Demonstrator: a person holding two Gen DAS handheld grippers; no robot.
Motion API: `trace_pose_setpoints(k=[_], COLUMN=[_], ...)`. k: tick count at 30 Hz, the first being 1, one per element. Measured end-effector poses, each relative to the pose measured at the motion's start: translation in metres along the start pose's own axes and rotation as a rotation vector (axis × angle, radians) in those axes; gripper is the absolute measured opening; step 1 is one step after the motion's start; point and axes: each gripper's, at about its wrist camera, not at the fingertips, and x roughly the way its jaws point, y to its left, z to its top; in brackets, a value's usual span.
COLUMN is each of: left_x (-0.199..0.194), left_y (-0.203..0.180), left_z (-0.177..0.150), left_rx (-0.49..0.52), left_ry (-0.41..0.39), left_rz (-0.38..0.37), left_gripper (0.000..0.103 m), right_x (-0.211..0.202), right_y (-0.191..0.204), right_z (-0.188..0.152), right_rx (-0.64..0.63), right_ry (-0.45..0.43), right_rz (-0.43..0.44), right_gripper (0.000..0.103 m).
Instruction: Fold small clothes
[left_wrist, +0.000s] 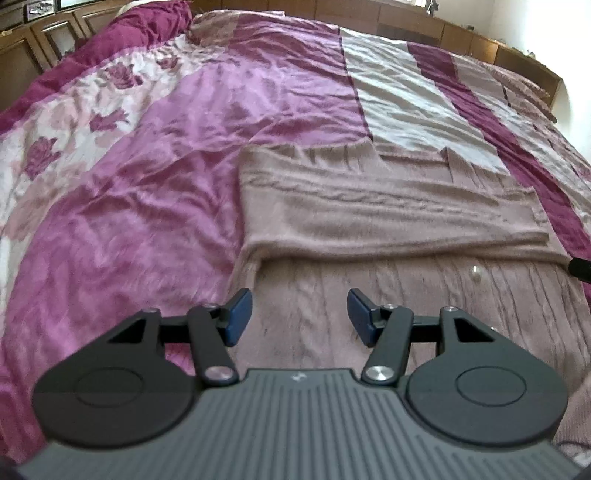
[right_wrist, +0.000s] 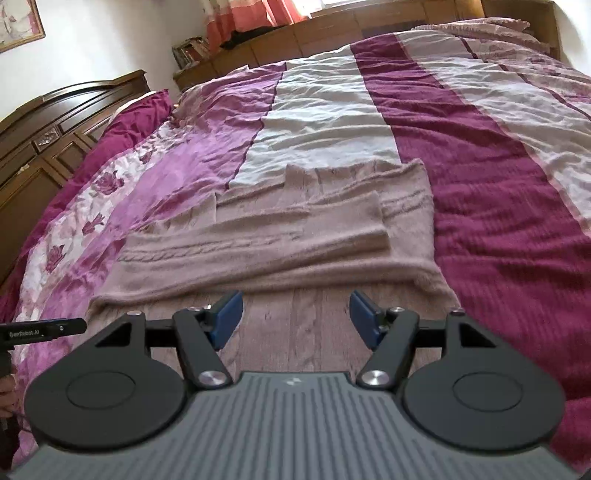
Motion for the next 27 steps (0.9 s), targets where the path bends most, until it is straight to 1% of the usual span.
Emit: trace_pose_setpoints(k=[5,15,19,21,24,27], left_x=[-0.016,-0.042,-0.054,-0.060,-0.063,-0.060], left_y=[0.003,0.014,0.023,0.026,0.032,0.033], left_z=[-0.018,-0.051,-0.060,-0.065,-0.072,-0.080], left_rx=[0.024,0.047,0.035,0.025,-0.009,-0.026], left_ry=[0.024,0.074,0.088,0.081,0.093,0.124], left_rz=[0.034,0.076,0.060,0.048,0.007,-0.033], left_gripper=[0.059,0.059,0.059,0.059,0.059,0.059], right_x=[-0.020,-0.052,-0.065,-0.073,-0.084,-0.093], right_y=[-0.007,-0.025,-0.028,-0.028,-0.028,-0.030], right_z=[-0.017,-0.045,-0.053,-0.056,-0.060,-0.064], right_rx=[-0.004,0.002,-0.007,-0.012,-0.027,-0.037], right_ry=[0.029,0.077,0.082,0.075,0.068,0.074], right_rz=[-0.019,-0.038,-0.053,-0.061,-0.073,-0.092], right_gripper=[0.072,0.072,0.073,0.073,0.073,0.073])
